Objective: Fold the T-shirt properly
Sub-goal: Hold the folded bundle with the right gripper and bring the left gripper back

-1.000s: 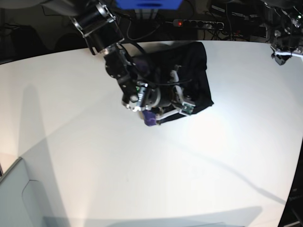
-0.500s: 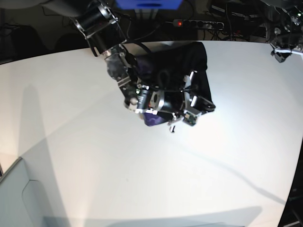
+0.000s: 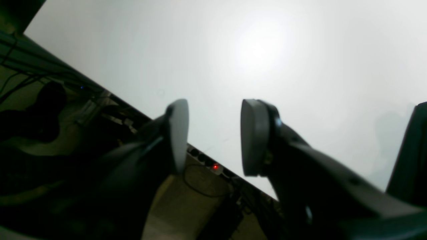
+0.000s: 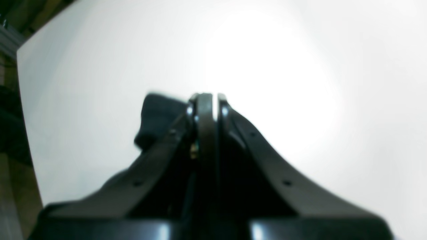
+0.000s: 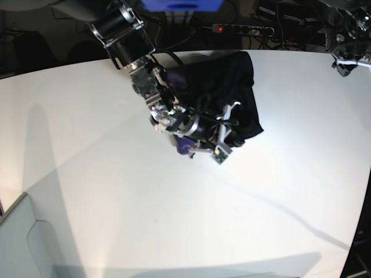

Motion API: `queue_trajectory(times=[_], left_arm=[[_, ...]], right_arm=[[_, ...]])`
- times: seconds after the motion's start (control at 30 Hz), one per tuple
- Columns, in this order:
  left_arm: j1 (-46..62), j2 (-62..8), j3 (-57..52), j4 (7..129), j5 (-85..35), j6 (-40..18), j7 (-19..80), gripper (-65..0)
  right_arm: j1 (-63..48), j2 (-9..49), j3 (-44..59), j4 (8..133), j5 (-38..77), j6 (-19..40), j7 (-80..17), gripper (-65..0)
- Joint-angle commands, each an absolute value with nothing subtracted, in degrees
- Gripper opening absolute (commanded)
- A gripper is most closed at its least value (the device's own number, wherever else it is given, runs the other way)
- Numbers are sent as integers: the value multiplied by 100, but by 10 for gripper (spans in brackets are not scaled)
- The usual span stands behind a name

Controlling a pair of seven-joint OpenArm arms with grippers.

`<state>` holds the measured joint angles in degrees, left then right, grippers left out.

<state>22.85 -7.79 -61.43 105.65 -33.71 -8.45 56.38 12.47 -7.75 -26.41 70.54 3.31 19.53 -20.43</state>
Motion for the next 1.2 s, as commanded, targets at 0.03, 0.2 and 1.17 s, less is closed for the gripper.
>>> queue_trajectory(times=[0.03, 0.2, 1.17], left_arm=[[2308, -884, -6185, 10659, -3424, -866, 5534, -402], [2290, -892, -6185, 10659, -3424, -866, 5525, -402], [2580, -444, -5165, 11336, -5622, -857, 5842, -250]], right_arm=[[1235, -848, -2642, 7178, 435, 1868, -1807, -648], [927, -875, -2668, 7178, 435, 1859, -1789, -648], [796, 215, -3591, 8954, 453, 1851, -1543, -645]])
